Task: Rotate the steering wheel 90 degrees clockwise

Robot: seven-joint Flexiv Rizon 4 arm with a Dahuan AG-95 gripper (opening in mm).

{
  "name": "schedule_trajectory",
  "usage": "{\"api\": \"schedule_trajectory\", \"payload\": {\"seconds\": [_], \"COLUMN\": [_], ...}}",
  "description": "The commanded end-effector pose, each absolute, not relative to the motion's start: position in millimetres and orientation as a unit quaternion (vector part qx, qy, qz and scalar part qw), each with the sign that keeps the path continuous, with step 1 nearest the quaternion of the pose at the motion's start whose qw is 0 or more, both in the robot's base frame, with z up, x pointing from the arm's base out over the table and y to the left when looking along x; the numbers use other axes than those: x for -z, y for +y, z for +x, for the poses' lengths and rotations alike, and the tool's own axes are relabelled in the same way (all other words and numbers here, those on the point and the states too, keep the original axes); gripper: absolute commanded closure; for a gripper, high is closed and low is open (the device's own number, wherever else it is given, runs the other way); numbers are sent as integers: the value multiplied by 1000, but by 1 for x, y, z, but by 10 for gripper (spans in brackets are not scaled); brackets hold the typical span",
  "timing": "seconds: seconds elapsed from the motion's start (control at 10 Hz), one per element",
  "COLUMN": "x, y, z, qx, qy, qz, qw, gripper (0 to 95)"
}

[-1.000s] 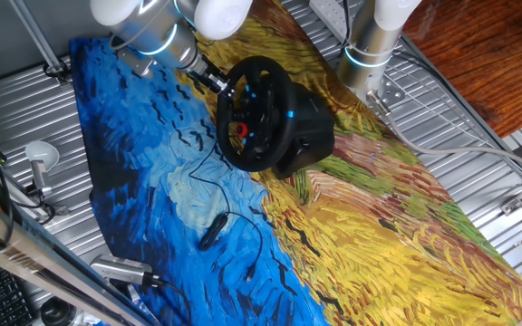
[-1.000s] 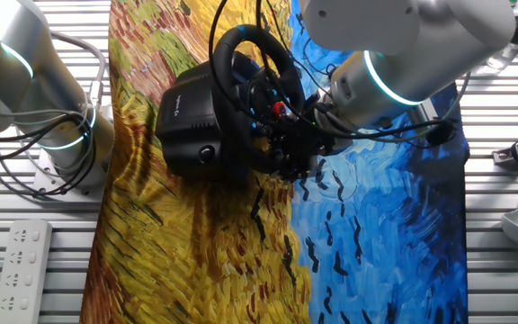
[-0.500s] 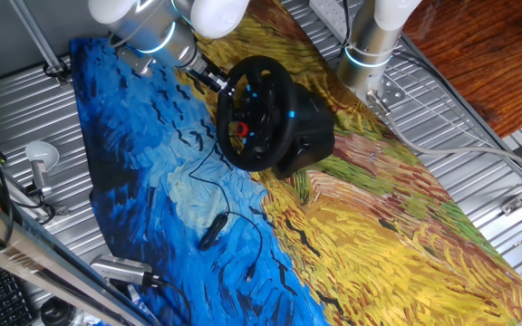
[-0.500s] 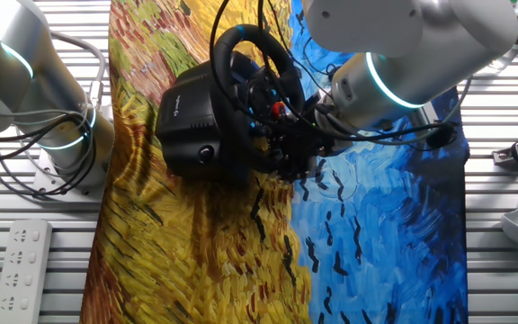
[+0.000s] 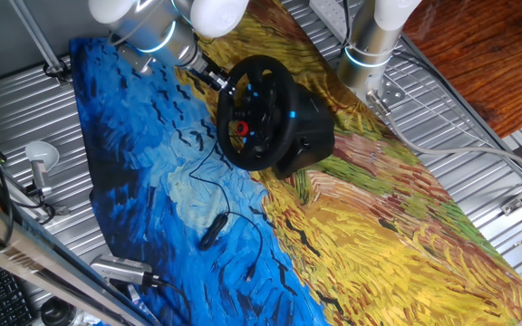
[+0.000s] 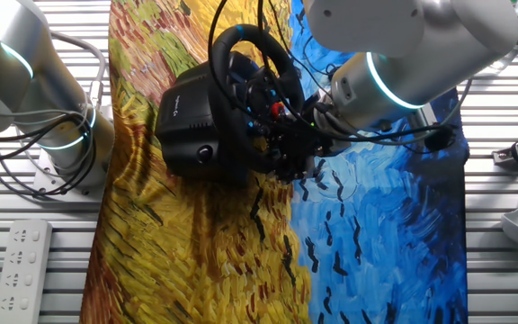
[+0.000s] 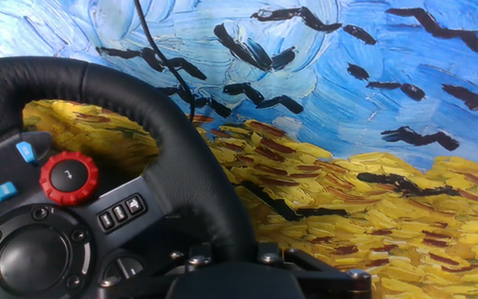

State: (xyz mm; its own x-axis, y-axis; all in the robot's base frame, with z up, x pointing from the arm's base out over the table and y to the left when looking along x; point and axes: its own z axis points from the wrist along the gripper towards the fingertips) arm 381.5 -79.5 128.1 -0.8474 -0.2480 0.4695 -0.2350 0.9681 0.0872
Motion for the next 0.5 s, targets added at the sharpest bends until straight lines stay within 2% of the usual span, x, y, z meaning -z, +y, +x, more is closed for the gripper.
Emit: {"api": "schedule_trajectory", "payload": {"seconds": [0.1, 0.5], "x": [-128, -130], "y": [-80, -81], "z": [380, 380], "qx": [12, 11], "qy": [-961, -962], "qz": [123, 110], "qw": [246, 252], "gripper": [950, 950]}}
